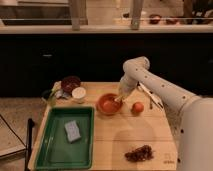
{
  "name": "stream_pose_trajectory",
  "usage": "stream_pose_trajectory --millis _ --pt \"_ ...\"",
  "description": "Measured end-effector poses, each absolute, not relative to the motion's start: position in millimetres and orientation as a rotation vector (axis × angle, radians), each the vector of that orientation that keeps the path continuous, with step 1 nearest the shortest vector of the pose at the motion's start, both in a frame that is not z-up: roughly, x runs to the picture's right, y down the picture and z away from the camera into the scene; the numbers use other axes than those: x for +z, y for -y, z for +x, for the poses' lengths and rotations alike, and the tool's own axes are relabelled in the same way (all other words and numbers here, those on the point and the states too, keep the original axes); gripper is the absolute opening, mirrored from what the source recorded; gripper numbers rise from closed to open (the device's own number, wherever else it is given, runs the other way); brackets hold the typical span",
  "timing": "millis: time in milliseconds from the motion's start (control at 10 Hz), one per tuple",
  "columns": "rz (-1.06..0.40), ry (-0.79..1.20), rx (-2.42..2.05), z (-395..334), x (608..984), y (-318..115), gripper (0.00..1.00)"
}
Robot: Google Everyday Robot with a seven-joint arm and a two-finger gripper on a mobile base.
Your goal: Place banana in red bowl
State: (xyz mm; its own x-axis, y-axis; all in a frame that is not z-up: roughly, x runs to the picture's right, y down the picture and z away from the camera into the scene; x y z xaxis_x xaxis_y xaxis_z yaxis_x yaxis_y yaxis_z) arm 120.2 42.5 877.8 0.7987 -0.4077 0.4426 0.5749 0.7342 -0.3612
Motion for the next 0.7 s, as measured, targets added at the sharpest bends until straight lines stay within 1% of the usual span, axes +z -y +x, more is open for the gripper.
stream_pose_trajectory --millis 700 --pt "-0.523 0.490 -0.627 82.8 862.2 -54.9 0.10"
